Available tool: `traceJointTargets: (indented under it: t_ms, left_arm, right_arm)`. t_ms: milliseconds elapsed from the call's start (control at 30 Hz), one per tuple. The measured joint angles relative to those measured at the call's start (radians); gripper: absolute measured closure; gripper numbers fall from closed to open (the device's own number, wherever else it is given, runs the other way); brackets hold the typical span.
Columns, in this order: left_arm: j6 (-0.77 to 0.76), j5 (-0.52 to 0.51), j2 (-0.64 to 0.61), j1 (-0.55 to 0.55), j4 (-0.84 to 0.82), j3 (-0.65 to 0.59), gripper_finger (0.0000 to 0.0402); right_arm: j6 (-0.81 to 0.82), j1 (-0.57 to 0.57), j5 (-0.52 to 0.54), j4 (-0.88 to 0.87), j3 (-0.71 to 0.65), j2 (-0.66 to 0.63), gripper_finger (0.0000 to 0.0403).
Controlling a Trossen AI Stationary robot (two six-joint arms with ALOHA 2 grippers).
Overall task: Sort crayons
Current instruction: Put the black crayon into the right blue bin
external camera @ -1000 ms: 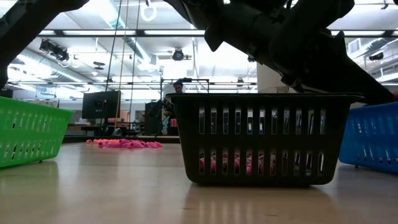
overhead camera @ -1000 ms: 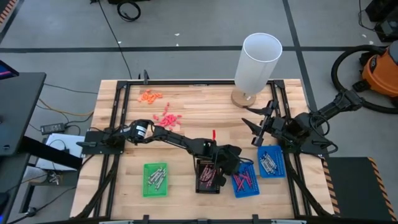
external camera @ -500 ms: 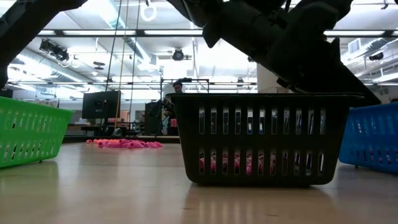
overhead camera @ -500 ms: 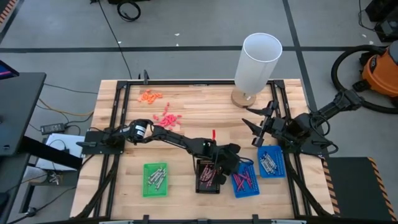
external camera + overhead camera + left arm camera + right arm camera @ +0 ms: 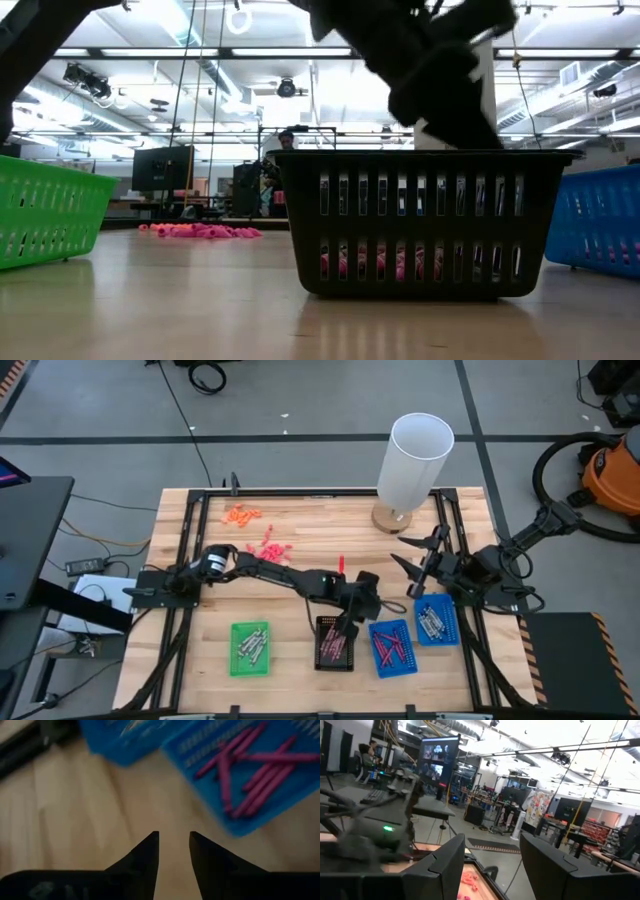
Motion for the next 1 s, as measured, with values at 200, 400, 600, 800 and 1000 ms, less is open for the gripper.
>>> traceJointTargets:
  t_ms: [200, 400, 600, 800, 1000]
  left_arm:
    - [-0.013, 0.002, -0.030, 0.018, -0.069, 0.000, 0.0283]
    - [-0.009, 0.001, -0.041, 0.035, -0.161, -0.002, 0.0283]
    - [-0.008, 0.000, -0.042, 0.065, -0.212, -0.002, 0.0283]
    - [-0.057, 0.001, -0.043, 0.134, -0.209, -0.002, 0.0283]
    - [-0.148, 0.001, -0.043, 0.229, -0.187, -0.002, 0.0283]
  right_arm:
    - [0.000, 0.028, 0.052, 0.002, 0.000, 0.000, 0.0203]
    - [-0.008, 0.063, 0.105, 0.001, 0.000, 0.000, 0.0203]
    - [-0.018, 0.089, 0.120, 0.000, 0.000, 0.000, 0.0203]
    - [-0.032, 0.104, 0.156, -0.004, 0.000, 0.000, 0.0203]
    - [-0.035, 0.104, 0.161, -0.020, 0.000, 0.001, 0.0203]
